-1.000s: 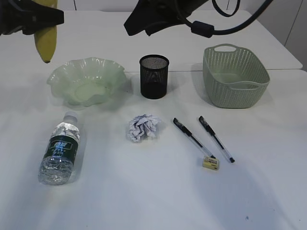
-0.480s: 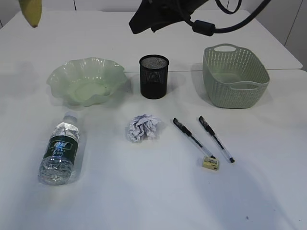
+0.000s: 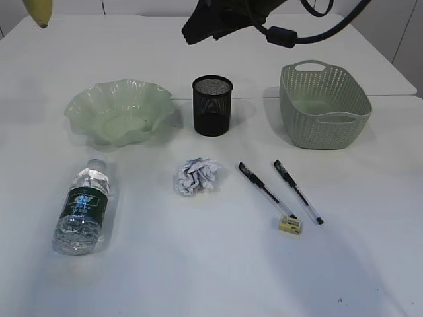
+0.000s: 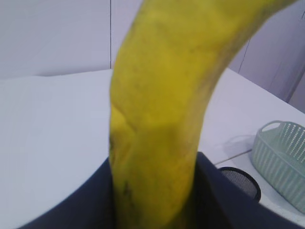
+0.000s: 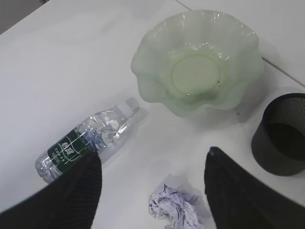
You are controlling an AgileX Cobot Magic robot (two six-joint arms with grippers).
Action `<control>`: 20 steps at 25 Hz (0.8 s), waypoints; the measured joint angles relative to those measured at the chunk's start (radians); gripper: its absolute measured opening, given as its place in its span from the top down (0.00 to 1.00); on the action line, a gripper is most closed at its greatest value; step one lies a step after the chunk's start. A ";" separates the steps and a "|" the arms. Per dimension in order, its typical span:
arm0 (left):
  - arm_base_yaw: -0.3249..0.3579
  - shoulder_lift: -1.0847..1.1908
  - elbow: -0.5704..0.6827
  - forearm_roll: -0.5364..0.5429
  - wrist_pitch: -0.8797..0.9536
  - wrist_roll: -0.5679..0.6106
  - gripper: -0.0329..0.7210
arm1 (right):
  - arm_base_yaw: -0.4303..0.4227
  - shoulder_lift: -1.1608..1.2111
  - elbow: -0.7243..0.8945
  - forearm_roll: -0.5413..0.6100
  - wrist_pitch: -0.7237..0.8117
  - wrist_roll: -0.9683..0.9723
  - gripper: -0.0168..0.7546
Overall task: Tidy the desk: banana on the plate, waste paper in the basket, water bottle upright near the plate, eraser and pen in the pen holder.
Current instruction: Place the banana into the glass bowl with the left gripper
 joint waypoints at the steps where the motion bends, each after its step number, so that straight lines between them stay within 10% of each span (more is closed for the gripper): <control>1: 0.000 0.009 -0.009 0.029 0.000 -0.051 0.56 | 0.000 0.000 0.000 0.000 0.000 0.000 0.33; 20: -0.008 0.284 -0.316 0.819 0.345 -0.757 0.56 | 0.000 0.000 0.000 -0.002 -0.002 0.000 0.33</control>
